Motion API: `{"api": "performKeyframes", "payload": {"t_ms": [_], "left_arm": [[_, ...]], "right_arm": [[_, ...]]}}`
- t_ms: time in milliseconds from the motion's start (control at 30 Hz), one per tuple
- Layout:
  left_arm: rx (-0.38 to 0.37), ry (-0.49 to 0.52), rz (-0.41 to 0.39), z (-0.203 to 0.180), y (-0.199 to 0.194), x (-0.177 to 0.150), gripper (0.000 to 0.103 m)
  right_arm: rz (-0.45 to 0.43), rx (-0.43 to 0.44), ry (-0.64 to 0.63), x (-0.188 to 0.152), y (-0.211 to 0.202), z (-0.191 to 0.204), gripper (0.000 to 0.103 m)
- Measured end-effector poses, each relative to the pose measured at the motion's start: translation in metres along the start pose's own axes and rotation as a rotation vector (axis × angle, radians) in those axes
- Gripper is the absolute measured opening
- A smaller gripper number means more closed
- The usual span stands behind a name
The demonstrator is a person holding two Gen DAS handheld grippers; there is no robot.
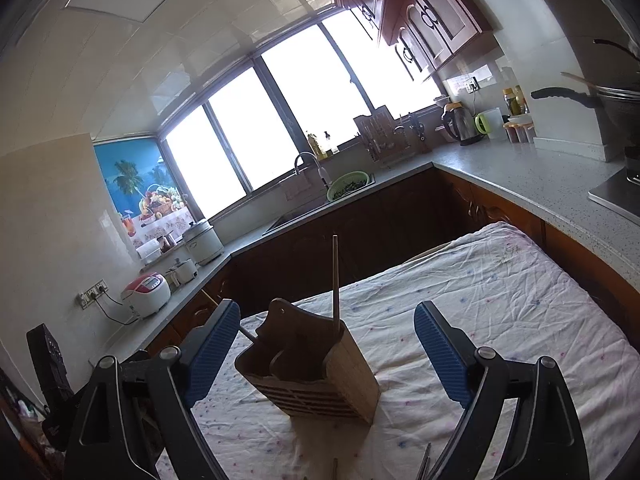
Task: Organize utensils
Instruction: 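Withdraw both open tools back toward the remaining utensils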
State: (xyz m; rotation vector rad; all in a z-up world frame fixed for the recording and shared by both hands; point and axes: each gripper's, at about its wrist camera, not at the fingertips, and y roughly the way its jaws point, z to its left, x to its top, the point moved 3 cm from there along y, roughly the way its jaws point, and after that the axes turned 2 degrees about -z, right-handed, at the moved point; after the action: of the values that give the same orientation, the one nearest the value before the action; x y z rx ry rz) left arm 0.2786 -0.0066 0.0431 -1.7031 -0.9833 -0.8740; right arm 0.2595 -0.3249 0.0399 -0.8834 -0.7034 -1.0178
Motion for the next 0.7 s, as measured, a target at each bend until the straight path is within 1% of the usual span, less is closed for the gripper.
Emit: {"api": "performKeyframes", "payload": {"t_ms": [167, 367, 567, 700], "left_arm": [[0.017, 0.015, 0.03, 0.002, -0.028, -0.018, 0.1], [0.011, 0.033, 0.079, 0.003, -0.051, -0.044, 0.1], [0.009, 0.038, 0.132, 0.007, -0.061, -0.074, 0.1], [0.013, 0.036, 0.168, 0.01, -0.061, -0.088, 0.1]], "right_arm": [[0.022, -0.012, -0.018, -0.016, -0.03, 0.001, 0.091], [0.068, -0.045, -0.056, -0.045, -0.06, 0.001, 0.091], [0.118, -0.077, -0.081, -0.076, -0.08, -0.003, 0.091], [0.152, -0.092, -0.077, -0.091, -0.084, -0.009, 0.091]]}}
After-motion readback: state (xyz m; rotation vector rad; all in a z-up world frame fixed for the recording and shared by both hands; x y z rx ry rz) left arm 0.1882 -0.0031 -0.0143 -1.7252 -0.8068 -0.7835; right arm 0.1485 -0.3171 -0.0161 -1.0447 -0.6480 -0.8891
